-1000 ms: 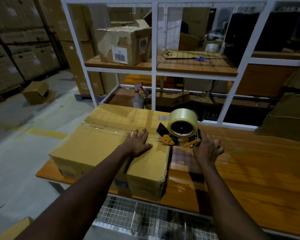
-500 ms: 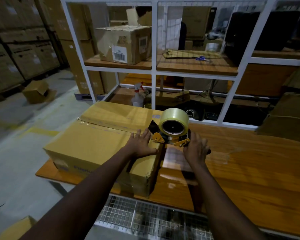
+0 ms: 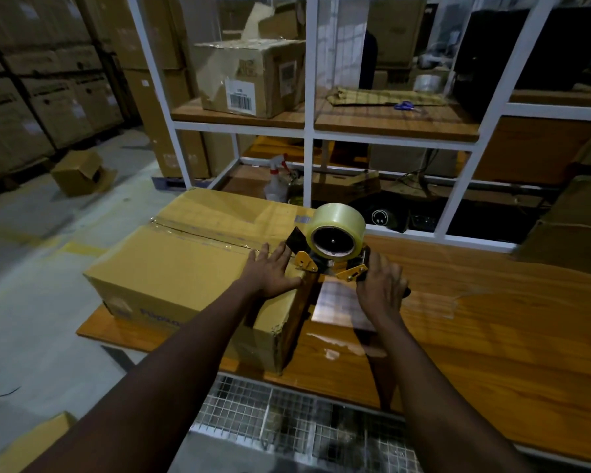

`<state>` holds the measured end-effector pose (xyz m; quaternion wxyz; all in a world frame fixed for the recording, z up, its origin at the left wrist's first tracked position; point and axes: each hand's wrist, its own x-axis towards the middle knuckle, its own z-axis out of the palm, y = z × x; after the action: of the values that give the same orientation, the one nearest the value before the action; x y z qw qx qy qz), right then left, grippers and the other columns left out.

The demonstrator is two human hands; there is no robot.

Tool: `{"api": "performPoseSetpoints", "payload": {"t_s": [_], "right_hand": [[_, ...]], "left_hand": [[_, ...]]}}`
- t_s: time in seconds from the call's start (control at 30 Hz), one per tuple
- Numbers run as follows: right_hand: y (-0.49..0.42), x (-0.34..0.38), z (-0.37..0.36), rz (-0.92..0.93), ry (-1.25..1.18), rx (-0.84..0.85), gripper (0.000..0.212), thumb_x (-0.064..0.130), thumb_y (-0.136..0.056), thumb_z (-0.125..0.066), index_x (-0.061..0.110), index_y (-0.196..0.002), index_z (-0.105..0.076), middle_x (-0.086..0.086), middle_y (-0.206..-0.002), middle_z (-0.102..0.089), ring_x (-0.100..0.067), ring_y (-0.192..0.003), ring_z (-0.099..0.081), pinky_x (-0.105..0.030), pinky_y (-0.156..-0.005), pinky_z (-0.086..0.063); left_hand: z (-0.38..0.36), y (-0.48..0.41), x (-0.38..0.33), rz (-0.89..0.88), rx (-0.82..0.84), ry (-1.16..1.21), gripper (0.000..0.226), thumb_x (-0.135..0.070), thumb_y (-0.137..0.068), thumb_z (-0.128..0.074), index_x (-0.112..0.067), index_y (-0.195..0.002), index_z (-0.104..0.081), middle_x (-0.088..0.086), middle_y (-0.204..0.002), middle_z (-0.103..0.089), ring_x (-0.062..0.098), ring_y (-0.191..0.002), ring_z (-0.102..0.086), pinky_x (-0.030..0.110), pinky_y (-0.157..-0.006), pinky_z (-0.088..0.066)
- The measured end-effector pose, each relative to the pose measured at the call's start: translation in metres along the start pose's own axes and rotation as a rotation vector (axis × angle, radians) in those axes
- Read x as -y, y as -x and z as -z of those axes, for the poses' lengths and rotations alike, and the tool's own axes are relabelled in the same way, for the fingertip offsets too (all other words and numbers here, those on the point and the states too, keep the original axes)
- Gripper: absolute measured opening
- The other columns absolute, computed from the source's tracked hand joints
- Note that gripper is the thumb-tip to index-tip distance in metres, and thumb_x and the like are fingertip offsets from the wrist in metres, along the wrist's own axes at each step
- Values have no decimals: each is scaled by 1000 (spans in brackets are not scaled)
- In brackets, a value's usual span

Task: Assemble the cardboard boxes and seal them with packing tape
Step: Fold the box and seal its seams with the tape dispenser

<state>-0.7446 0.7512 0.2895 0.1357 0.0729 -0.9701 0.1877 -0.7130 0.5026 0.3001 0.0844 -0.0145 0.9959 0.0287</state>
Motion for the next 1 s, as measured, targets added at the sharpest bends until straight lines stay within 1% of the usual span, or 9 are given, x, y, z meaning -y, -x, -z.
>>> {"api": "performPoseSetpoints", "payload": {"t_s": [0.1, 0.2, 0.37, 0.47, 0.6, 0.67, 0.8, 0.9, 1.0], "right_hand": [[5, -23, 0, -37, 31, -18, 50, 16, -84, -66, 15, -130, -48, -9, -120, -56, -34, -106, -45, -44, -85, -32], [11, -39, -1, -92, 44, 7, 50, 18, -85, -66, 14, -131, -48, -10, -121, -56, -33, -108, -44, -43, -86, -32], [16, -19, -7, -108, 70, 69, 53, 21, -85, -68, 13, -133, -47, -10, -135, -52, -36, -116, -43, -44, -92, -32], [14, -14, -9, -123, 62, 56, 57, 21, -83, -71, 15, -135, -47, -9, -134, -53, -35, -116, -43, -44, -90, -32], [2, -13, -5, -159, -44, -46, 47, 13, -78, -73, 19, -123, -59, -6, -114, -60, -32, -106, -44, -40, -83, -28], [-2, -11, -3, -179, -73, -57, 43, 14, -80, -72, 21, -120, -61, -6, -111, -60, -32, -105, -43, -39, -81, -25], [2, -6, -8, -223, -58, -2, 43, 12, -84, -68, 22, -124, -57, -7, -120, -55, -33, -110, -41, -43, -88, -29], [10, -1, -14, -279, -56, 27, 40, 5, -85, -64, 22, -120, -57, -7, -126, -53, -33, -116, -39, -45, -91, -29], [15, 4, -19, -363, -88, 68, 29, 8, -85, -66, 22, -110, -59, -7, -126, -54, -37, -118, -40, -49, -94, -32]], "left_hand": [[-1, 0, 0, 6, -5, -4, 97, -77, -85, -25, -22, -159, 4, 1, -166, 11, 36, -151, 2, 58, -119, -4], [0, 0, -2, 10, -2, -2, 100, -79, -80, -20, -22, -158, 3, 2, -166, 11, 37, -151, 3, 59, -118, -4], [2, 2, -4, -15, 8, 26, 100, -77, -78, -21, -24, -158, 5, -2, -165, 12, 41, -150, 5, 62, -117, -2], [2, 4, -5, -26, 20, 40, 103, -77, -76, -23, -24, -158, 7, -4, -165, 13, 42, -150, 6, 64, -116, 0], [1, 2, -6, -32, 27, 50, 104, -79, -75, -22, -23, -158, 7, -3, -165, 14, 43, -149, 8, 65, -116, -1], [0, 2, -5, -32, 21, 55, 105, -80, -75, -21, -22, -158, 6, -3, -165, 14, 43, -149, 8, 65, -116, -1], [-2, 0, -5, -36, 28, 59, 104, -79, -77, -24, -22, -158, 7, -4, -165, 15, 44, -149, 9, 66, -115, 0], [-4, -1, -4, -51, 30, 60, 102, -78, -80, -23, -21, -158, 9, -3, -165, 16, 46, -148, 10, 68, -114, 2], [-5, -3, -4, -57, 31, 53, 98, -78, -84, -24, -21, -158, 9, -3, -164, 17, 48, -147, 11, 69, -113, 1]]}}
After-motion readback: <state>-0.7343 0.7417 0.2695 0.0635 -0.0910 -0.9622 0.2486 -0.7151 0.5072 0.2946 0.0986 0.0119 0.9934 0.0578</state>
